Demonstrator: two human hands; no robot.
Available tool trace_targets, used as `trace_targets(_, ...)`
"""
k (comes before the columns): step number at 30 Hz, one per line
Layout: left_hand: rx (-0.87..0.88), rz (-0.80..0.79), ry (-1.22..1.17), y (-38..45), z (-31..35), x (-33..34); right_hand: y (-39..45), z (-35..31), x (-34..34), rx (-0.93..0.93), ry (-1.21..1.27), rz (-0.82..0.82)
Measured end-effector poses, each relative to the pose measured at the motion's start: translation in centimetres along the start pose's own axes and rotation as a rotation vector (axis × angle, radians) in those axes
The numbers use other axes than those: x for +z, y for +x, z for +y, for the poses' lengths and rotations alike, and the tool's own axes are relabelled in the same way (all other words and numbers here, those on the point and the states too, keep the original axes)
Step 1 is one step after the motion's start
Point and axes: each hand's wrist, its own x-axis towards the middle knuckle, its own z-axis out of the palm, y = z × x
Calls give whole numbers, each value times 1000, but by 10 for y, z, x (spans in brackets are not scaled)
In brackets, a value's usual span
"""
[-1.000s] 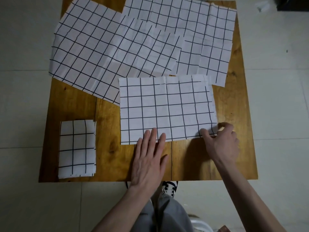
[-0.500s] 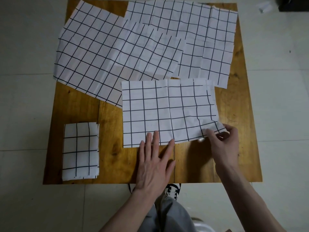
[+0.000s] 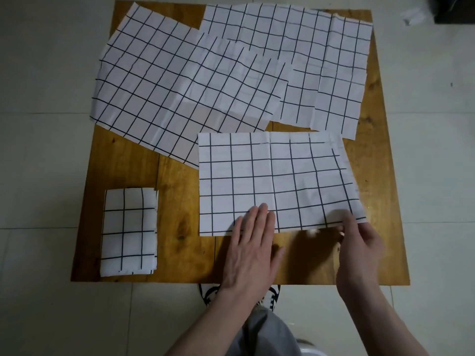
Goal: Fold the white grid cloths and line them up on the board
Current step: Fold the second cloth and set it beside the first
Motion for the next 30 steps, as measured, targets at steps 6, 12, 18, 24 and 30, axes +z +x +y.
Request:
trace_targets(6,35,20,-39,-1,-8,-6,-28,-10,11,-195,-87,-29)
trace_targets(12,-58,96,-79,-10,-40,-14,-59,-16,30,-356,-127,-199)
trace_targets(18,-170,93,-105,-25,-78,-11,-85,-12,52,-500,-166,-388)
trace_targets(24,-185,139,-213,-33,-89,-5,-94,1,76,-555,-269,-532)
trace_targets(30,-227,191,-592,-42,-91,-6,-91,30,100,-640,-458,-631)
